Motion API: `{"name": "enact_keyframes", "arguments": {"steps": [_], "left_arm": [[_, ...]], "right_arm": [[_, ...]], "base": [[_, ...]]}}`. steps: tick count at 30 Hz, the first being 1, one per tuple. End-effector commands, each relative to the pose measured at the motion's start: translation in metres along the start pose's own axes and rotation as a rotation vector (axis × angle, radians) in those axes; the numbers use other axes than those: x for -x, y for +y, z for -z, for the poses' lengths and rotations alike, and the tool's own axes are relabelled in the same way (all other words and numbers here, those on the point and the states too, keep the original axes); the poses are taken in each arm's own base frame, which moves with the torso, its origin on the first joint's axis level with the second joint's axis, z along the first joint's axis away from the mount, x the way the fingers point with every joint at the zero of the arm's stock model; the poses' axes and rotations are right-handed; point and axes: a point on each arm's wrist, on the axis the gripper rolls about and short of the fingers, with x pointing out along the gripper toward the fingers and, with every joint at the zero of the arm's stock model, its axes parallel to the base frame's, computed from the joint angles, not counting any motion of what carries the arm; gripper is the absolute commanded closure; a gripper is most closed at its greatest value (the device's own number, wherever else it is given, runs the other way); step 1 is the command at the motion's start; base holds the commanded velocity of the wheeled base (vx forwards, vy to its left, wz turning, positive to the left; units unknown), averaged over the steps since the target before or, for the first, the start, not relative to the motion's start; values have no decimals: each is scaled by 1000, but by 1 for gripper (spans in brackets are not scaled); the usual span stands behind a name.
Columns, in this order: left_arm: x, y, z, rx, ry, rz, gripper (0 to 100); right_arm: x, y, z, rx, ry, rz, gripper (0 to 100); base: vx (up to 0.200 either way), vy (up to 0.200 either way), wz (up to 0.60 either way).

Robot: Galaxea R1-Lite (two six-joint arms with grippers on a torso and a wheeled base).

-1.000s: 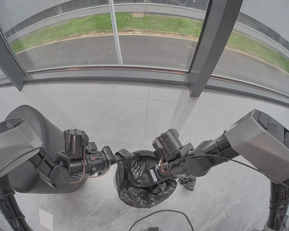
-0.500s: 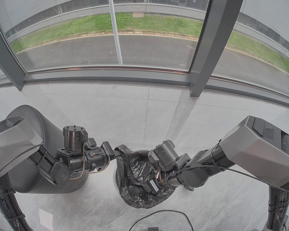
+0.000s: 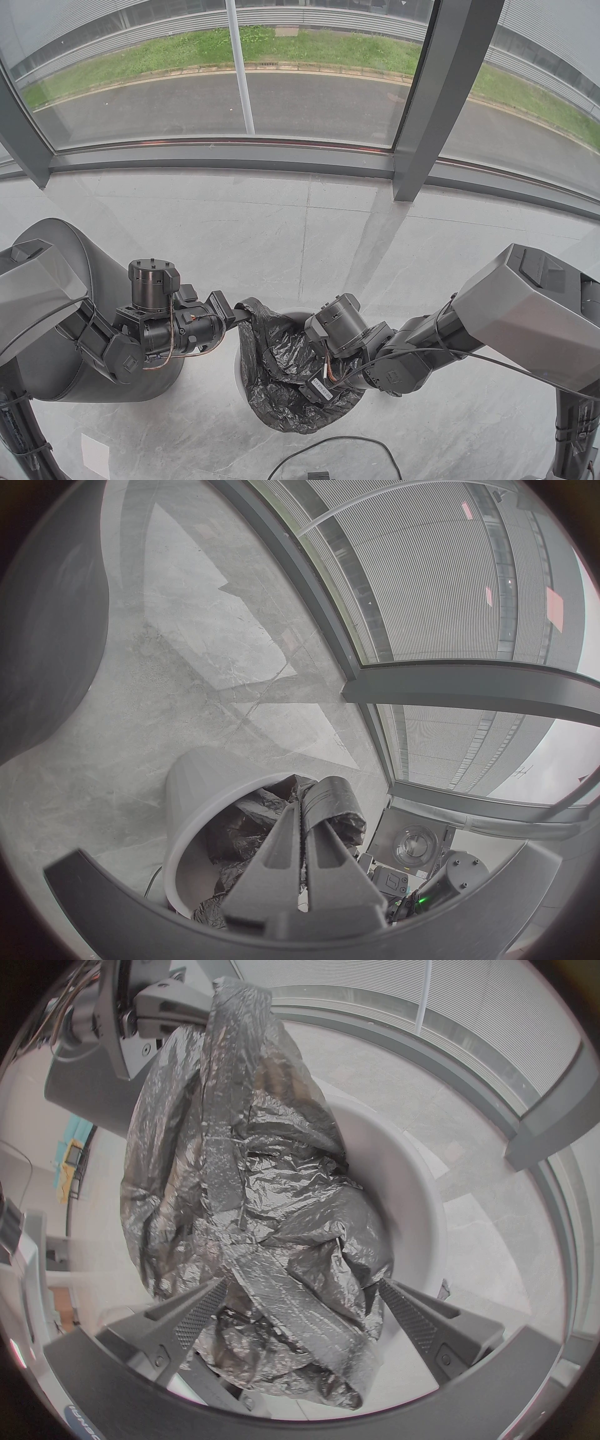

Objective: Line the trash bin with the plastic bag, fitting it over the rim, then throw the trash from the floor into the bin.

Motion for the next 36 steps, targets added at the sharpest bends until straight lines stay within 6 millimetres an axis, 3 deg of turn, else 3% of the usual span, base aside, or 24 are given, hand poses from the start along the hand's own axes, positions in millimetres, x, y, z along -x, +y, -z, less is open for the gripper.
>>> {"name": "enact_keyframes", "arguments": {"steps": [1,11,16,26,36], "left_arm": [[2,0,-2,2,-7,-1,100],[2,0,-2,2,-7,-1,100],[2,0,-2,1,-9,1,100],[3,0,-2,3,-8,0,100],[5,-2,-2,1,-11,5,100]], "right_arm": [[-4,0,1,41,7,28,0],[9,0,-5,155,-10,73,0],[10,11,-1,178,-5,56,0],[-23,15,-13,205,-23,54,0],[-37,15,-26,229,-56,73,0]], "base": [[0,0,0],[0,0,0],[0,0,0],[0,0,0],[0,0,0]]}}
